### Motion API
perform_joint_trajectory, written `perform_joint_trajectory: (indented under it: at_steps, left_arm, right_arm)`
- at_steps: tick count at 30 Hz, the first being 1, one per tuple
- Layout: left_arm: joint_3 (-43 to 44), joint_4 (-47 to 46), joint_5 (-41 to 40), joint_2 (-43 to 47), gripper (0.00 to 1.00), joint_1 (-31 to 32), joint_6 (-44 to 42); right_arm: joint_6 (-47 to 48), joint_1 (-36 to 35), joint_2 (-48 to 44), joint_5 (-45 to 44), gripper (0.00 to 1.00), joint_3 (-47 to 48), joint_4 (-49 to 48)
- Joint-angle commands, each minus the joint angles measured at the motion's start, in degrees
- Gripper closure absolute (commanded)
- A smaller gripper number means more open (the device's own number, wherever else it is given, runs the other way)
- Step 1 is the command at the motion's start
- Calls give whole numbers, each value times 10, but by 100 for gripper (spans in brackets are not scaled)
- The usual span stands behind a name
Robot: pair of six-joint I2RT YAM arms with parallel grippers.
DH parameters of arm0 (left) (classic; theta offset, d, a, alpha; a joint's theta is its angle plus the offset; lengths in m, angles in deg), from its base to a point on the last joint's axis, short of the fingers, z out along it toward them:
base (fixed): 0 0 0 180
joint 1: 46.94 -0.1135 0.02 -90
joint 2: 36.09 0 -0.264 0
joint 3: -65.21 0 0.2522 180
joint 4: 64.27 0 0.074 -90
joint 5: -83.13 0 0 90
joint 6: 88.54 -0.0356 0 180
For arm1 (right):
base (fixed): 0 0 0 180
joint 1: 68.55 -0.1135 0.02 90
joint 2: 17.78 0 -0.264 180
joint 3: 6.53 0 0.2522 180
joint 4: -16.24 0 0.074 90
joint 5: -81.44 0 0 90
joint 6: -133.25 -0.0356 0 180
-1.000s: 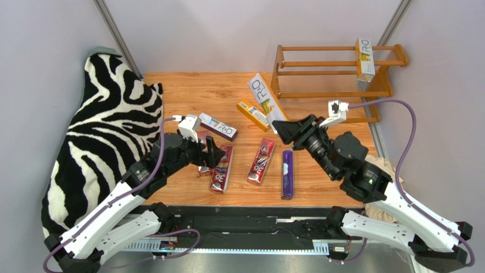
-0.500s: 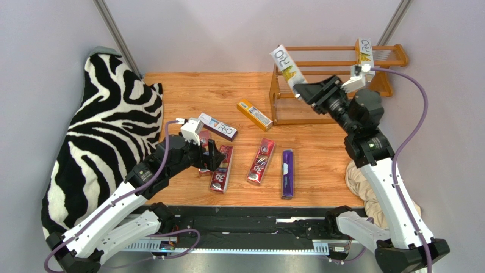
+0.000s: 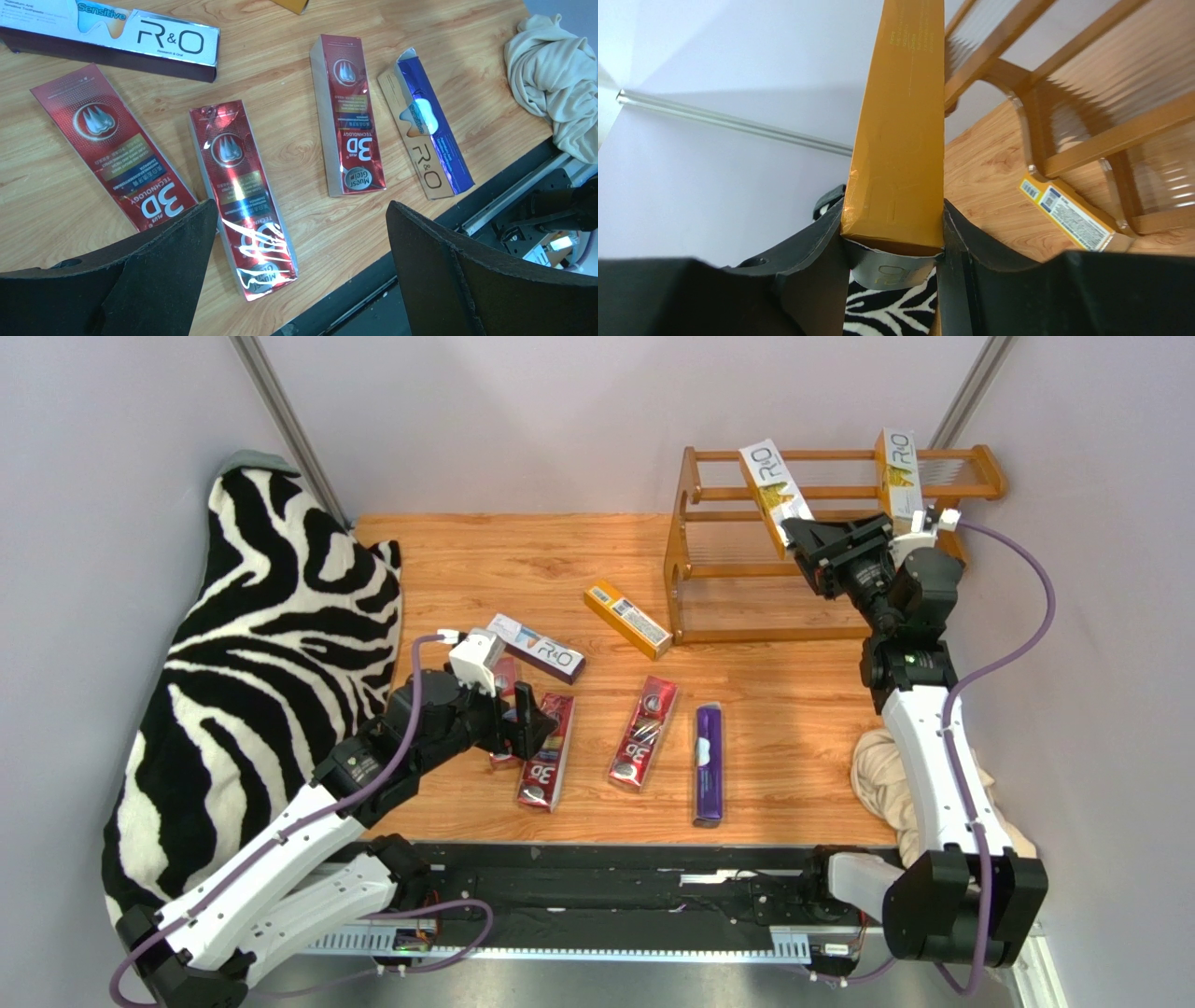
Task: Place and organize the toothpastes onto the shelf
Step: Place the toothpaste on the shelf.
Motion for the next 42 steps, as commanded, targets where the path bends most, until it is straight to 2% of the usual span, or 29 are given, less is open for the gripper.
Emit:
perform_joint_trajectory:
  at_steps: [1, 12, 33, 42]
  left_arm:
    - [1, -26, 5, 0, 1, 1, -8]
    - [-3, -32, 17, -5, 1, 1, -8]
    - [-11, -35, 26, -1, 1, 2, -1]
    - [-14, -38, 29, -5, 1, 1, -1]
  right_arm:
    - [-41, 33, -10, -5, 85, -21, -97]
    - [-73, 134, 20, 34, 86, -56, -129]
    - [-88, 195, 72, 54, 85, -86, -173]
    - [-82, 209, 101, 61, 85, -63, -167]
